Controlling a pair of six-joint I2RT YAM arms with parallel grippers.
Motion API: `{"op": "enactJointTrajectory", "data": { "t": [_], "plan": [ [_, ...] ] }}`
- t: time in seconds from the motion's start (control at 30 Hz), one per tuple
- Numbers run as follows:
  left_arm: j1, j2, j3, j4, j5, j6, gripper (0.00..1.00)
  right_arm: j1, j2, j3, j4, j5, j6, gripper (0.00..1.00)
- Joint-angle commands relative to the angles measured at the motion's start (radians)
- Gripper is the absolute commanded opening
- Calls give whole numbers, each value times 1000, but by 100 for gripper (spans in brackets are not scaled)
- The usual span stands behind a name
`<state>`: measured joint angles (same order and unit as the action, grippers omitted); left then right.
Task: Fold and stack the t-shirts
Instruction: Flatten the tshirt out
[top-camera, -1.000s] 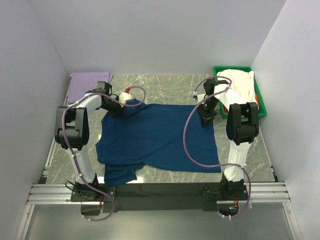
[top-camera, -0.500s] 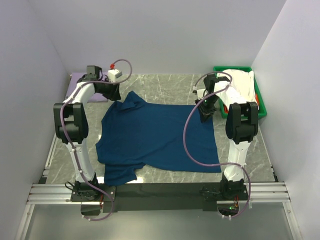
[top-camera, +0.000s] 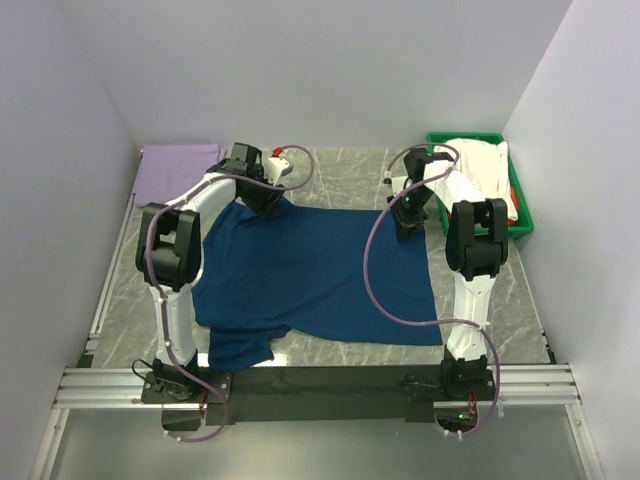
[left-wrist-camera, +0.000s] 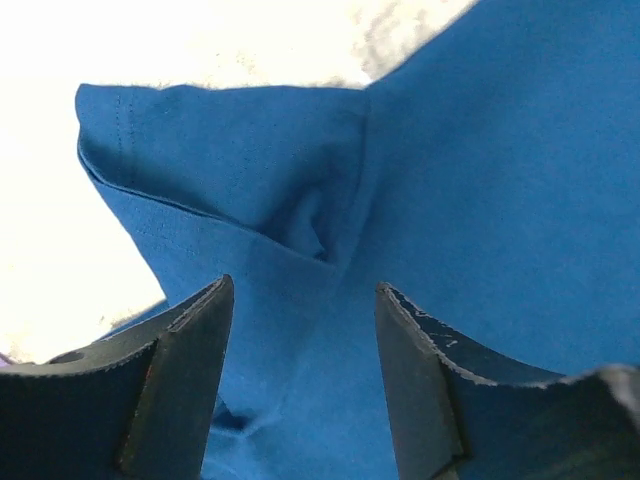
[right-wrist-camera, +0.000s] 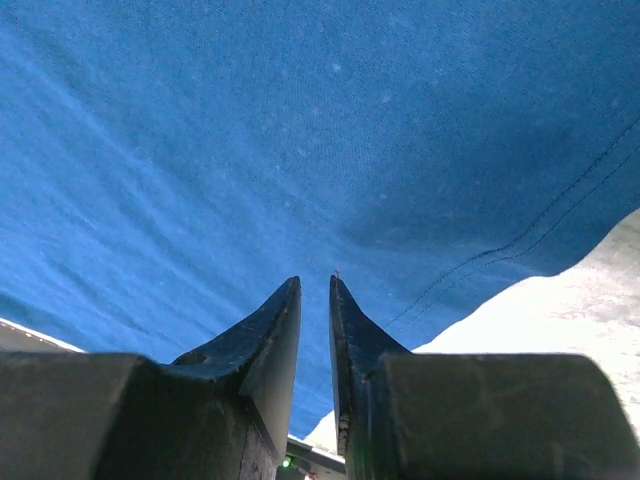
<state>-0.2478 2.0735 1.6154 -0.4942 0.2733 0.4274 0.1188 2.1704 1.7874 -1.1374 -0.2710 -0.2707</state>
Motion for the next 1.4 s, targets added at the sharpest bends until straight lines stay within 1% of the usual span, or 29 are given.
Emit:
{"op": "enactJointTrajectory", "data": {
  "t": [0.0, 0.07, 0.17, 0.2, 0.3, 0.33, 0.4, 0.5, 0.53, 0.57, 0.67, 0.8, 0.83, 0.87, 0.9, 1.0, 1.07, 1.1, 1.13, 1.2, 1.27, 1.3, 1.33, 1.37],
  "plan": [
    [-19, 28, 30, 45, -158, -4, 62, -4, 9, 41, 7, -19, 13, 25],
    [-24, 57, 57, 45, -190, -12, 60, -7, 9, 35, 8, -20, 16, 25],
    [-25, 82, 86, 43, -246, -9, 55, -5, 5, 24, 13, -17, 14, 25],
    [-25, 80, 89, 51, -252, -13, 49, -5, 3, 21, 14, -16, 14, 25],
    [-12, 50, 80, 80, -249, -13, 38, -7, -1, 12, 15, -14, 13, 25],
    [-5, 43, 77, 85, -241, -13, 36, -5, -3, 7, 16, -14, 13, 25],
    [11, 30, 81, 77, -203, -7, 35, -7, -6, 6, 16, -14, 13, 25],
    [44, 26, 98, 65, -148, -10, 38, -7, -3, 3, 13, -17, 11, 25],
    [50, 31, 115, 51, -135, -13, 38, -7, -3, 4, 16, -17, 13, 25],
    [64, 36, 126, 42, -128, -12, 30, -5, -6, 1, 16, -17, 13, 25],
    [90, 60, 167, 32, -97, -25, 16, -5, -1, 4, 13, -17, 11, 25],
    [111, 97, 236, 5, -54, -27, 17, -5, 0, 12, 7, -19, 11, 25],
    [114, 102, 259, -1, -43, -16, 14, -5, 2, 12, 5, -19, 11, 25],
    [122, 106, 267, -1, -39, -18, 3, -5, 2, 13, 7, -19, 11, 25],
    [123, 120, 274, -4, -40, -13, 1, -5, 3, 18, 5, -19, 11, 25],
    [137, 146, 311, 22, -40, -16, 1, -4, 6, 23, 4, -19, 13, 25],
    [150, 152, 311, 71, -34, -16, 1, -5, 6, 24, 4, -20, 14, 25],
    [153, 155, 295, 139, -26, -12, 1, -5, 6, 23, 7, -22, 16, 25],
    [154, 161, 291, 167, -22, 10, 1, -4, 8, 26, 5, -23, 19, 25],
    [154, 212, 319, 198, -25, 19, 1, -4, 11, 24, 4, -27, 18, 25],
    [154, 270, 424, 178, -40, 19, 2, -5, 12, 24, 2, -25, 16, 25],
    [154, 330, 496, 174, -57, 17, 2, -5, 14, 24, 1, -25, 14, 25],
    [156, 356, 526, 171, -71, 20, 2, -5, 14, 26, -2, -22, 14, 25],
    [157, 379, 547, 174, -85, 25, 6, -4, 16, 26, -1, -20, 13, 25]
  ]
}}
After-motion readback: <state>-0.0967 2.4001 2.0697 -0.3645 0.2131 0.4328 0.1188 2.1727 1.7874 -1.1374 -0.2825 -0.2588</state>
